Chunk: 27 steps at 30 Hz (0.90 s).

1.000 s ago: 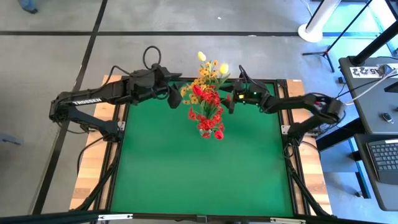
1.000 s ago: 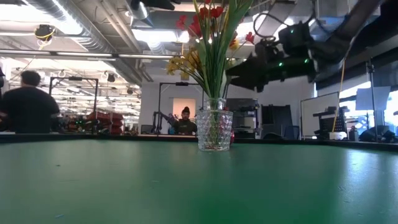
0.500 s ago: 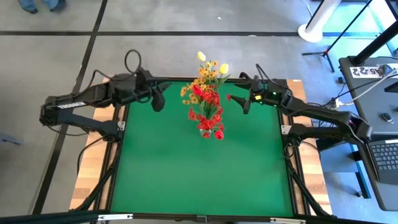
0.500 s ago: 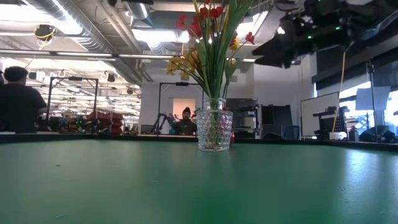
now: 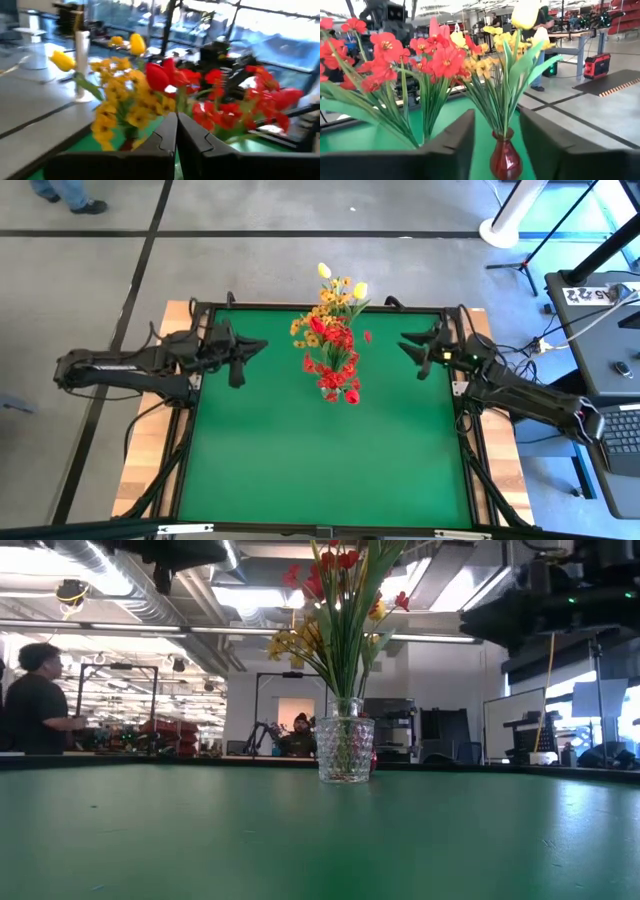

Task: Sort flowers into vase by color
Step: Return to Home Position

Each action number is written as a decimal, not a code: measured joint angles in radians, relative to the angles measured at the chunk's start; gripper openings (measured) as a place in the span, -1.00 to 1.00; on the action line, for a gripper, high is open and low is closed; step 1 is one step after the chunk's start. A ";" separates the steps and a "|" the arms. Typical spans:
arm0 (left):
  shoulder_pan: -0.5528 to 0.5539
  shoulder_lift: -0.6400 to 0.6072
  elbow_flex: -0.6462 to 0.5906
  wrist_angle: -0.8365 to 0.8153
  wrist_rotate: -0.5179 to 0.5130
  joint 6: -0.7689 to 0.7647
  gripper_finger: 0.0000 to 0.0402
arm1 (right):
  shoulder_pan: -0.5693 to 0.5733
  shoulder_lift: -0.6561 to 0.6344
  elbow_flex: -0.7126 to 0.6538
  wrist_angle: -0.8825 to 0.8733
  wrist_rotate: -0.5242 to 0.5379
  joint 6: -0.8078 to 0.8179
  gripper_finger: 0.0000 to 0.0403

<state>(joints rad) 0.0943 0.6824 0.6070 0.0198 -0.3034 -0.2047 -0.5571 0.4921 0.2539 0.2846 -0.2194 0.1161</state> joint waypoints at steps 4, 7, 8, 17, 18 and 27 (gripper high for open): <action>0.001 -0.043 -0.137 0.129 0.033 -0.004 -0.99 | 0.000 -0.099 -0.065 -0.012 0.002 0.042 -0.54; 0.001 -0.062 -0.210 0.180 0.033 -0.019 -0.99 | 0.000 -0.180 -0.106 -0.015 0.002 0.064 -0.85; 0.001 -0.070 -0.228 0.195 0.033 -0.026 -0.99 | 0.000 -0.208 -0.118 -0.022 0.001 0.064 -0.92; 0.001 -0.159 -0.319 0.225 0.051 -0.026 -1.00 | 0.000 -0.457 -0.213 -0.054 0.026 0.065 -0.98; 0.002 -0.169 -0.333 0.231 0.060 -0.026 -1.00 | 0.000 -0.478 -0.226 -0.056 0.025 0.065 -0.98; 0.001 -0.244 -0.539 0.439 0.089 -0.054 -1.00 | 0.001 -0.490 -0.242 -0.112 -0.016 0.063 -0.98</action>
<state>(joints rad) 0.0956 0.4388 0.0678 0.4591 -0.2142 -0.2589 -0.5564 0.0025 0.0120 0.1722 -0.2354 0.1788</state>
